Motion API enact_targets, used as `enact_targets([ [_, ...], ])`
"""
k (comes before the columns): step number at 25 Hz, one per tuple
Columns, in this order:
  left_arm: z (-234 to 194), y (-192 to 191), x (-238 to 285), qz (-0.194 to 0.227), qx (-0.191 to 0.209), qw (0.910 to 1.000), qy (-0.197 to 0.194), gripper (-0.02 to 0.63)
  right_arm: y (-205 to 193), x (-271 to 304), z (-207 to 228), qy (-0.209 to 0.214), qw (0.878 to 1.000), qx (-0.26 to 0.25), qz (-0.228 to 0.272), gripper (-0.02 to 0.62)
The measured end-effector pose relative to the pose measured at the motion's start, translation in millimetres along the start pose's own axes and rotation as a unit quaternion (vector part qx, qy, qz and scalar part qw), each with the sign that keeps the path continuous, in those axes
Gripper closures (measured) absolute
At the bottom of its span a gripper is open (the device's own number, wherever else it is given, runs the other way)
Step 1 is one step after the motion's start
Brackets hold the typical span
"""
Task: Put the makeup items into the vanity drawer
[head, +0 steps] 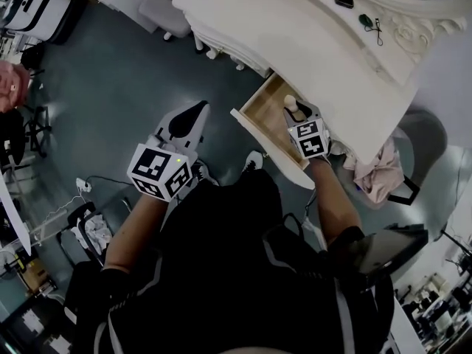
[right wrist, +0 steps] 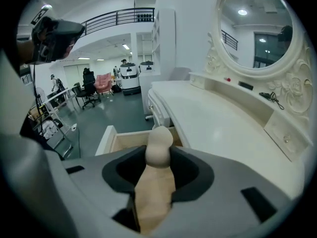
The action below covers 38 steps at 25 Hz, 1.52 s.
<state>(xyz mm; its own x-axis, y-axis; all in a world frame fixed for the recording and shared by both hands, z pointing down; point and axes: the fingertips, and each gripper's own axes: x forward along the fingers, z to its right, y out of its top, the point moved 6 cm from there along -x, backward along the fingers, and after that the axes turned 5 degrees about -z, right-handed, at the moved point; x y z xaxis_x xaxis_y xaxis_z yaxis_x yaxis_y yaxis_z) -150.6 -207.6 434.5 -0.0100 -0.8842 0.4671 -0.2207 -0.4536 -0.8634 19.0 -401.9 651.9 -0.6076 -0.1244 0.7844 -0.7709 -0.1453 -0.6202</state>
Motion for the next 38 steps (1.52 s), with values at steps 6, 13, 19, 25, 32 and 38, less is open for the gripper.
enact_targets([
  [6, -4, -9, -1, -0.007, 0.003, 0.9999, 0.01, 0.603, -16, 33, -9, 0.018, 0.999, -0.013, -0.033, 0.439],
  [13, -16, -23, -7, -0.014, -0.014, 0.9993, 0.032, 0.603, -37, 69, -20, 0.032, 0.996, -0.021, -0.074, 0.439],
  [19, -23, -33, -11, -0.02, -0.022, 0.9981, 0.053, 0.603, -56, 99, -19, 0.036, 0.993, -0.023, -0.11, 0.437],
  [25, -25, -38, -18, -0.025, -0.026, 0.9971, 0.067, 0.603, -67, 115, -20, 0.041, 0.989, -0.033, -0.136, 0.437],
  [32, -26, -45, -23, -0.029, -0.033, 0.9963, 0.075, 0.603, -70, 125, -26, 0.045, 0.988, -0.045, -0.143, 0.434],
  [38, -25, -48, -21, -0.029, -0.034, 0.9956, 0.083, 0.603, -68, 126, -27, 0.041, 0.986, -0.07, -0.147, 0.428],
])
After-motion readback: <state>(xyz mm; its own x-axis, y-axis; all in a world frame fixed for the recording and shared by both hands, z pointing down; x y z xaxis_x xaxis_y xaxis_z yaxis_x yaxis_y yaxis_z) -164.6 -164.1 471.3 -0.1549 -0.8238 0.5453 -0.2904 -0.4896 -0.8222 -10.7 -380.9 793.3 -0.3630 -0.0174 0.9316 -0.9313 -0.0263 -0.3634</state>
